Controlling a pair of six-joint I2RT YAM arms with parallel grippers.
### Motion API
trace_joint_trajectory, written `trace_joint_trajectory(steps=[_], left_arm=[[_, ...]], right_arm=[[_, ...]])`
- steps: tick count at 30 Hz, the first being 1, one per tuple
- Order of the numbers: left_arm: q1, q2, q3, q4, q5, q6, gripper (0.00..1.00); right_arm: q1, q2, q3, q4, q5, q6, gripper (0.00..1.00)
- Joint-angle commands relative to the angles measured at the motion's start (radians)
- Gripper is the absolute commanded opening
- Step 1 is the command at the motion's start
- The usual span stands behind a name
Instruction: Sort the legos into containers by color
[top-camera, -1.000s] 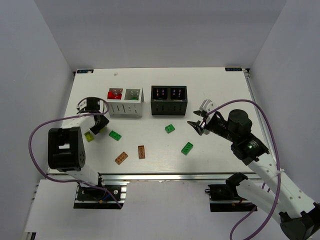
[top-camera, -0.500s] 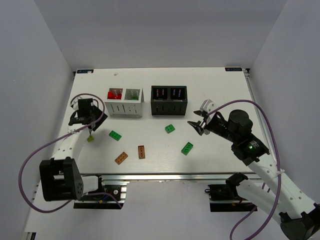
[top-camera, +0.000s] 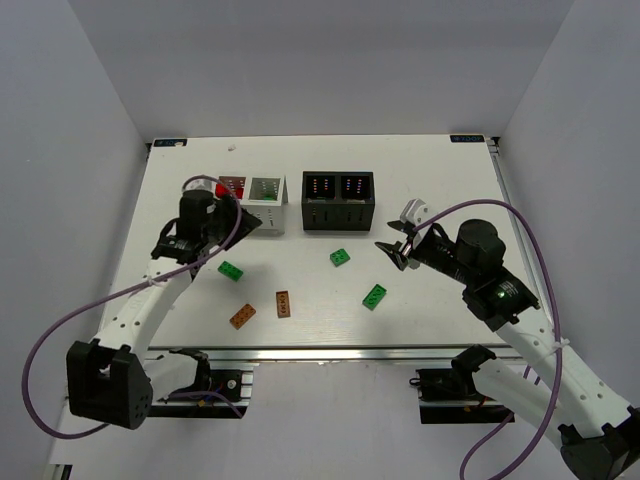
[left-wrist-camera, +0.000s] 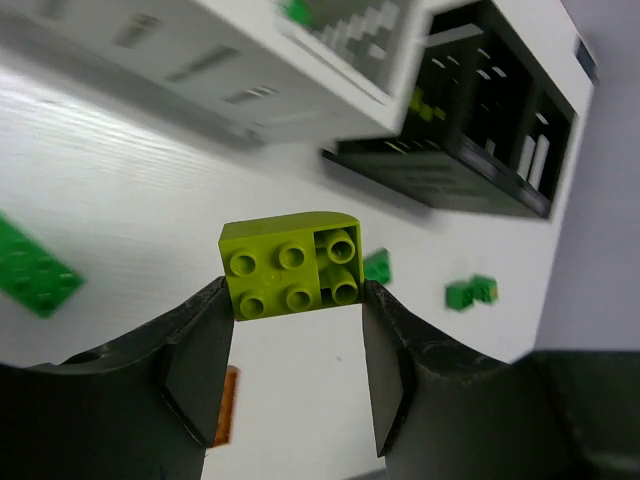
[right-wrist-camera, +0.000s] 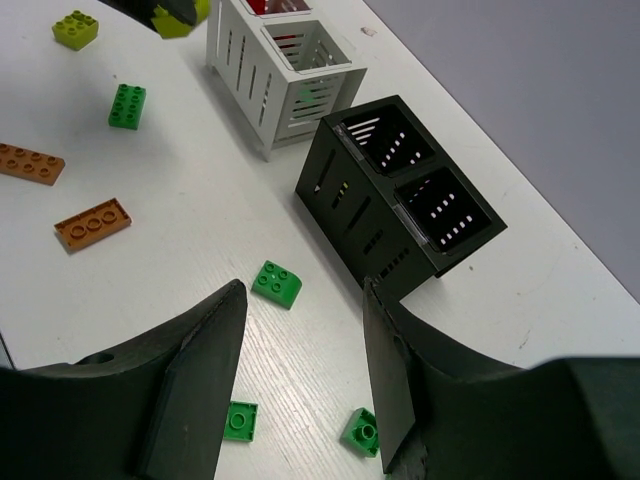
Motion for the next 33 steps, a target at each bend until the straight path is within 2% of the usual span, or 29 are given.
trace_joint_trajectory(steps=[1, 10, 15, 22, 33], left_arm=[[-0.13, 0.024, 0.096, 0.066, -0.018, 0.001, 0.15], [-0.366, 0.235, 0.318, 0.043, -0.153, 0.081, 0.14], [-0.445, 0.378, 0.467, 0.007, -0.216, 0.142, 0.14], [-0.465, 0.599, 0.694, -0.045, -0.245, 0.216, 0.14], [-0.472, 0.682, 0.774, -0.026, -0.182, 0.247, 0.14]], right_arm=[[0.003, 0.0, -0.015, 0.041, 0.013, -0.009, 0.56], [0.005, 0.006, -0.016, 0.044, 0.026, -0.017, 0.56], [0.005, 0.001, -0.02, 0.052, 0.038, -0.019, 0.56], [0.005, 0.0, -0.024, 0.055, 0.044, -0.022, 0.56], [0.005, 0.001, -0.024, 0.058, 0.052, -0.029, 0.56]])
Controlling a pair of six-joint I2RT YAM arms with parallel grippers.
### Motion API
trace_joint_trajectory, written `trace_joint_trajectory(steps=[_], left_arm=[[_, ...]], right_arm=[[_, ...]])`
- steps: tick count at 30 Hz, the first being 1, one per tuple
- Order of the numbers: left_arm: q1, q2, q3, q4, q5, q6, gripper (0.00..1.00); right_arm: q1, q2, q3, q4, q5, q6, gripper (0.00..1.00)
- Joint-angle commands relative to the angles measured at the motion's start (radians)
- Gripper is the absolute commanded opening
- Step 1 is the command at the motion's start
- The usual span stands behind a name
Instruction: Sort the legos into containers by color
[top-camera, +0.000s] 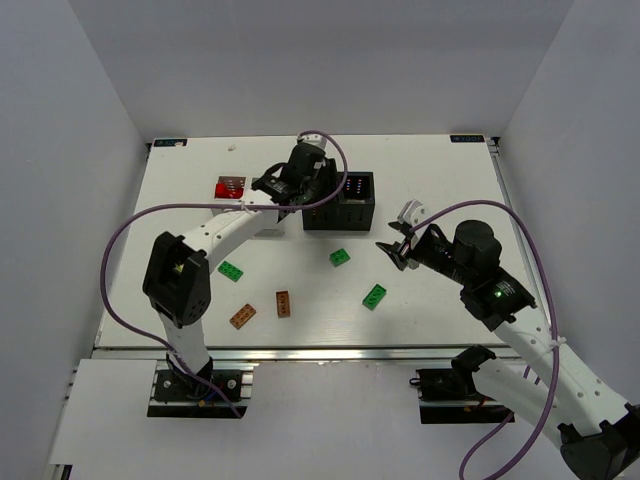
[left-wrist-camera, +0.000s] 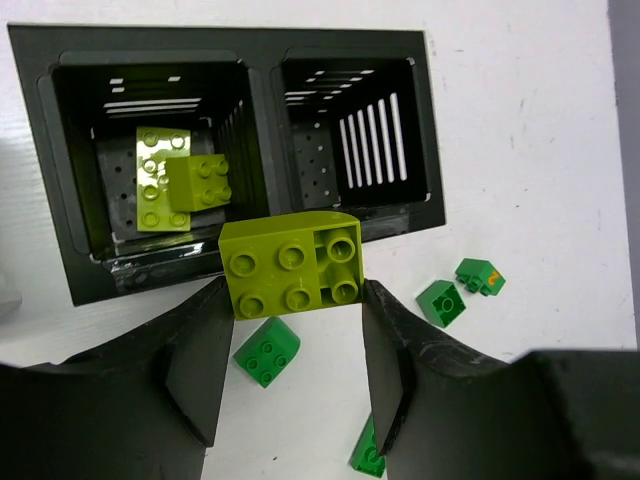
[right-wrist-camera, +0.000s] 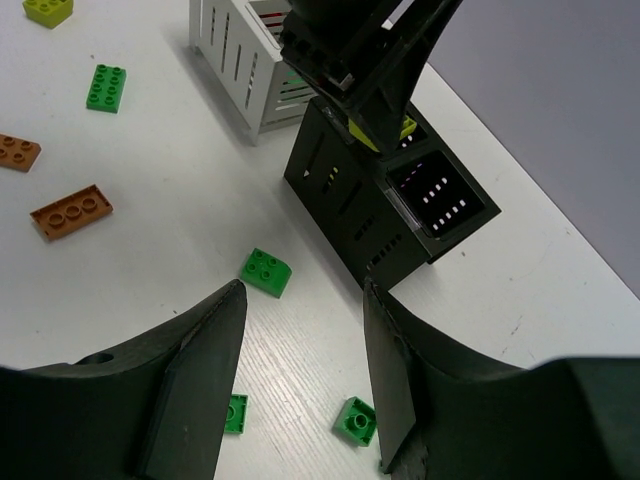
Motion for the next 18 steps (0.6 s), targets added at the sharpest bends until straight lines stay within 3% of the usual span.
trace_joint_trajectory(steps=[1, 11, 18], left_arm=[[-0.006, -0.005, 0.065, 0.008, 0.028, 0.024, 0.14], [-0.01, 0.046, 0.158, -0.062, 0.022, 0.076, 0.15], [-0.01, 0.013, 0.066, 0.013, 0.058, 0.096, 0.15]], right_arm=[[0.005, -0.008, -0.004, 0.05, 0.02, -0.009, 0.56], [0.005, -0.008, -0.005, 0.05, 0.025, -0.011, 0.56], [0.005, -0.005, -0.008, 0.052, 0.026, -0.017, 0.57]])
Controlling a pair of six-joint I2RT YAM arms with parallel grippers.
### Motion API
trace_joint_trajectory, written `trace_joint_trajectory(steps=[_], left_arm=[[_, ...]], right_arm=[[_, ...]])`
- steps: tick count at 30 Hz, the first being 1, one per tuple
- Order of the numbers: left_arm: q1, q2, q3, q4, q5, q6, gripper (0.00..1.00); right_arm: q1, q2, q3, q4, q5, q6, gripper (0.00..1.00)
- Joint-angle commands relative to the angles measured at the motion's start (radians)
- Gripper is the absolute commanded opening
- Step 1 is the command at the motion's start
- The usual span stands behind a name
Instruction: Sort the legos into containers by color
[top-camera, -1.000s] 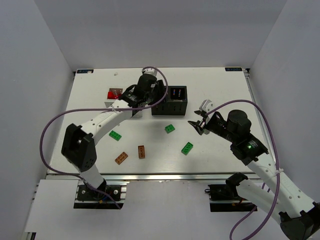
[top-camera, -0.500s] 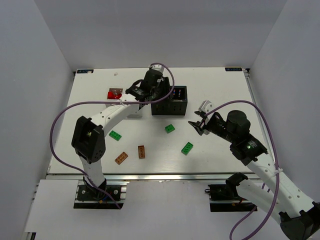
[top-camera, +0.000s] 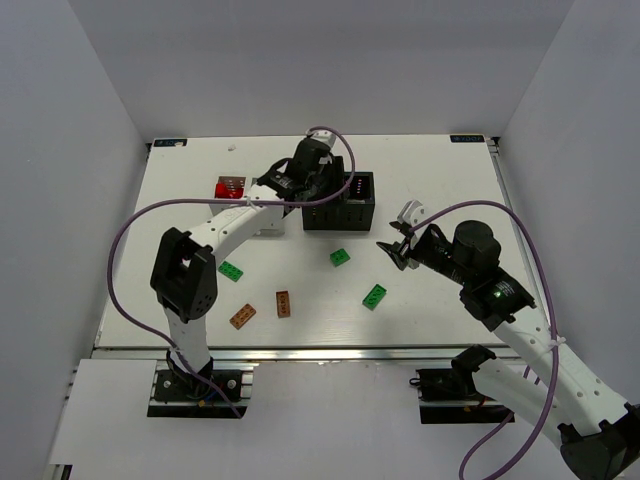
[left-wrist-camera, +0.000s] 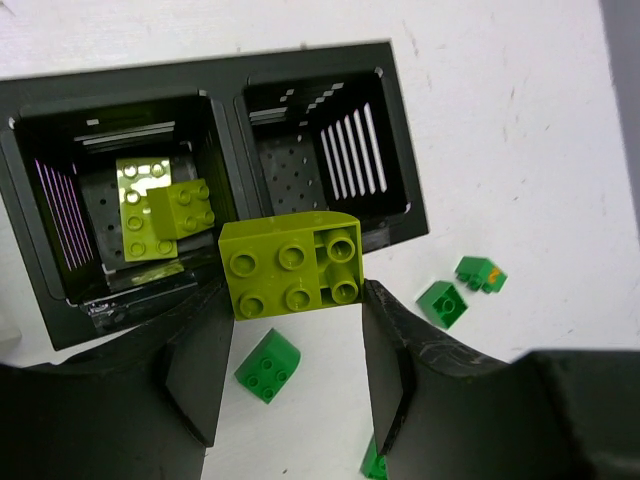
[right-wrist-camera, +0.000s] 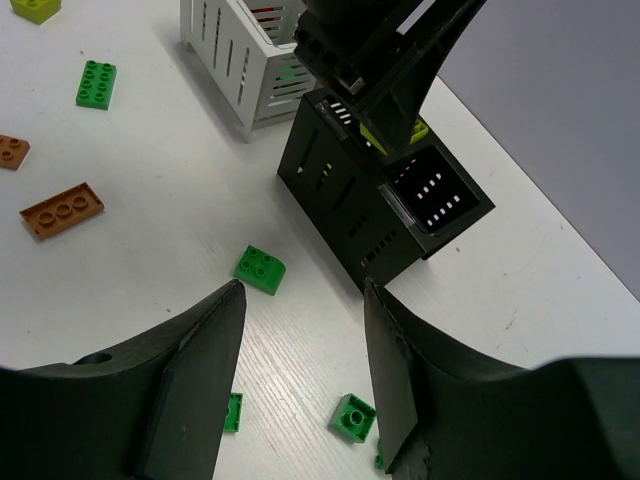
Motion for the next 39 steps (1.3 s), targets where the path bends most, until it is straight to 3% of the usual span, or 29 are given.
trace_joint_trajectory(steps=[1, 39], left_arm=[[-0.005, -0.042, -0.032, 0.028, 0.031, 0.029, 0.15], [-0.005, -0.088, -0.026, 0.016, 0.035, 0.07, 0.16]], right_arm=[[0.005, -0.005, -0.001, 0.048, 0.008, -0.012, 0.57], [0.005, 0.005, -0.002, 0.045, 0.009, -0.018, 0.57]])
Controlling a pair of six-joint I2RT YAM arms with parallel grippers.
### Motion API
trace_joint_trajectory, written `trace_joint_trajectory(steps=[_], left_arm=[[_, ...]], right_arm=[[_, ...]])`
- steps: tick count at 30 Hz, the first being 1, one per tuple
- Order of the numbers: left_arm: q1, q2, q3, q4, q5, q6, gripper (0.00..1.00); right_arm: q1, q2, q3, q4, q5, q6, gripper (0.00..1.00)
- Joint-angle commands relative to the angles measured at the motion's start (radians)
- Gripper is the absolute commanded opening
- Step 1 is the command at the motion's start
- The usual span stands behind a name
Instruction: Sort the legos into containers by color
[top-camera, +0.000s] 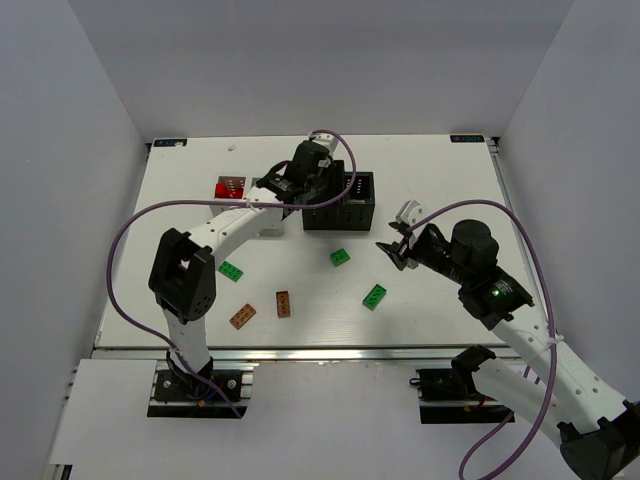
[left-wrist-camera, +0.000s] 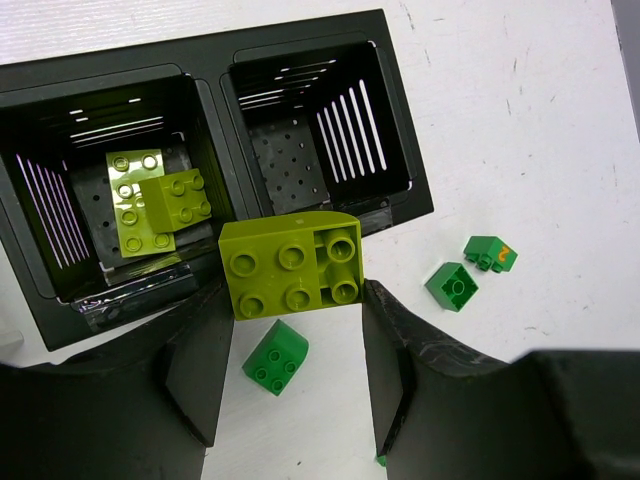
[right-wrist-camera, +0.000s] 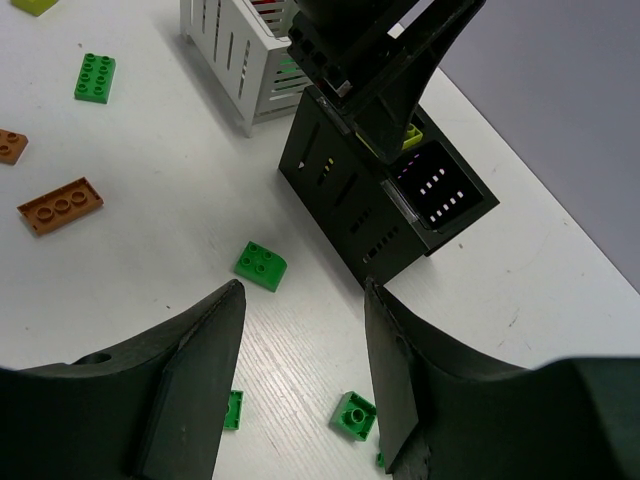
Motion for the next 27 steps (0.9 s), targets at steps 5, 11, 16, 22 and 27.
trace_joint_trajectory(steps=[5, 11, 16, 22, 27], left_arm=[[-0.005, -0.074, 0.026, -0.029, -0.034, 0.032, 0.16], [0.0, -0.069, 0.044, -0.053, -0.055, 0.045, 0.16], [0.012, -0.075, 0.047, -0.064, -0.089, 0.046, 0.16], [0.032, -0.025, 0.108, -0.111, -0.164, 0.063, 0.17], [0.049, 0.023, 0.18, -0.136, -0.177, 0.071, 0.18]], right_arm=[[0.005, -0.008, 0.0, 0.046, 0.008, -0.014, 0.57], [0.005, -0.006, 0.0, 0.044, 0.008, -0.014, 0.57], [0.005, -0.008, 0.0, 0.046, 0.008, -0.014, 0.57], [0.005, -0.009, 0.0, 0.043, 0.007, -0.014, 0.57], [0.005, -0.012, 0.0, 0.043, 0.005, -0.014, 0.57]])
